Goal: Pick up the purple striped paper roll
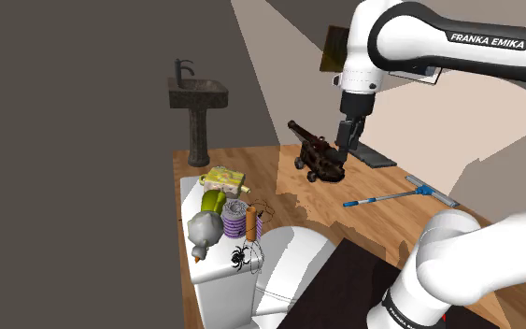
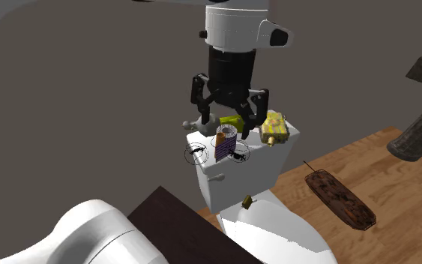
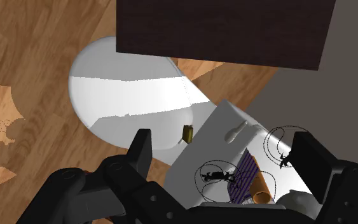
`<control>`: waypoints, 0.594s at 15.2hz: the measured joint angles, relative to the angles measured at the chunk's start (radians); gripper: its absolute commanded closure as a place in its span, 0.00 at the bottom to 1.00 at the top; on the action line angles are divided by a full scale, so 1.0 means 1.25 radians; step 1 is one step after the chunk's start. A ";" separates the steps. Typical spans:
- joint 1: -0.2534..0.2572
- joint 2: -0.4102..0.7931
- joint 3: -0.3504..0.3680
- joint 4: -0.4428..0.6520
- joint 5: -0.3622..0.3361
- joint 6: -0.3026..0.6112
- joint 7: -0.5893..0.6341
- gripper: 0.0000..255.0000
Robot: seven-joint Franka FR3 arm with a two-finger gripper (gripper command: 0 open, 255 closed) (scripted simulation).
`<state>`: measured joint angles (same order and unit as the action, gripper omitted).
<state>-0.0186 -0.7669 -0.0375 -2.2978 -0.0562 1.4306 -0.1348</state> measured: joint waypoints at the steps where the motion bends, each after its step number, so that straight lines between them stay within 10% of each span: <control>1: 0.000 0.000 0.000 0.000 0.000 0.000 0.000 0.00; 9: 0.041 0.121 0.003 -0.051 0.006 0.187 -0.054 0.00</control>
<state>0.0326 -0.6153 -0.0342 -2.3615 -0.0488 1.6642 -0.2026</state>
